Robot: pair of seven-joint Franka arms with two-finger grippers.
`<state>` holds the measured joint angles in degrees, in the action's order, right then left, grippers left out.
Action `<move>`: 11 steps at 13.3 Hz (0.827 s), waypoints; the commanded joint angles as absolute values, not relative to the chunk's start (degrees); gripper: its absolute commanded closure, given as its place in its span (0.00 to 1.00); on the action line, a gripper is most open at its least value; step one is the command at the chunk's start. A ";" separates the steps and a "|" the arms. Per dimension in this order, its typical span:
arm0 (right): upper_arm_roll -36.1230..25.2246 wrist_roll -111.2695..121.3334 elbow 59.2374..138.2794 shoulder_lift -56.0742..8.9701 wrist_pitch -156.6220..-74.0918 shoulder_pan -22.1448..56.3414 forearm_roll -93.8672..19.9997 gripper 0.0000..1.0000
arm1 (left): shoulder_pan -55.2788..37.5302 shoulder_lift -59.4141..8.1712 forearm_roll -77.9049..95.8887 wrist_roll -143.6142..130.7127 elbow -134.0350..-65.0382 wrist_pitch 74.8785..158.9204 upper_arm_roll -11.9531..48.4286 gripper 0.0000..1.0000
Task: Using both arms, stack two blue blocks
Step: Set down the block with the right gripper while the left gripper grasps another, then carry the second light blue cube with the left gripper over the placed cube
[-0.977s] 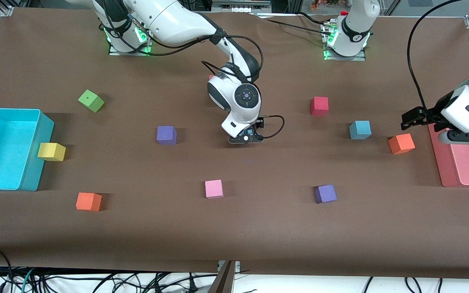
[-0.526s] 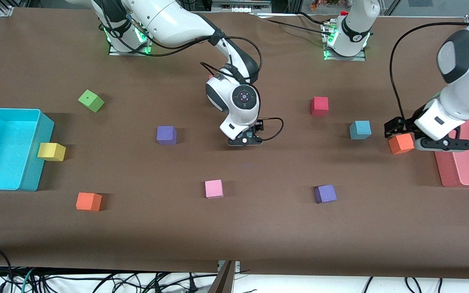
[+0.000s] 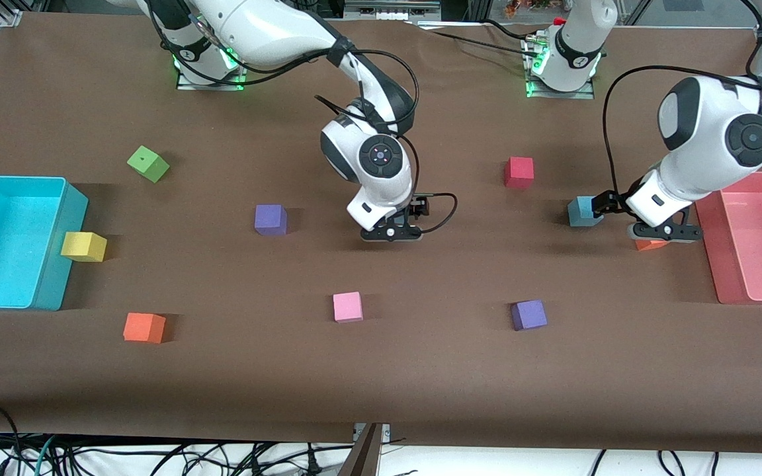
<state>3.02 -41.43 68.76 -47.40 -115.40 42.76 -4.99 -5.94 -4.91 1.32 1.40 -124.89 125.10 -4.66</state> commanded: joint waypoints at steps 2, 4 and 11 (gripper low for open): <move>3.25 -30.01 69.43 -43.16 -109.78 39.99 -6.42 0.00 | -5.45 -1.41 2.46 2.64 -134.01 131.56 -4.83 0.00; 3.25 -20.71 70.48 -42.37 -109.51 39.12 -6.42 0.00 | -4.93 -1.41 2.46 2.55 -138.40 137.86 -4.92 0.00; 3.16 5.39 77.57 -35.01 -113.98 36.92 -12.82 0.00 | -4.31 -6.58 2.55 2.55 -144.58 149.84 -4.92 0.00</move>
<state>2.96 -2.65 69.80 -40.67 -111.38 38.74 -9.73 -4.63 -5.24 1.32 1.40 -144.58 147.79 -5.09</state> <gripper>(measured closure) 0.000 0.000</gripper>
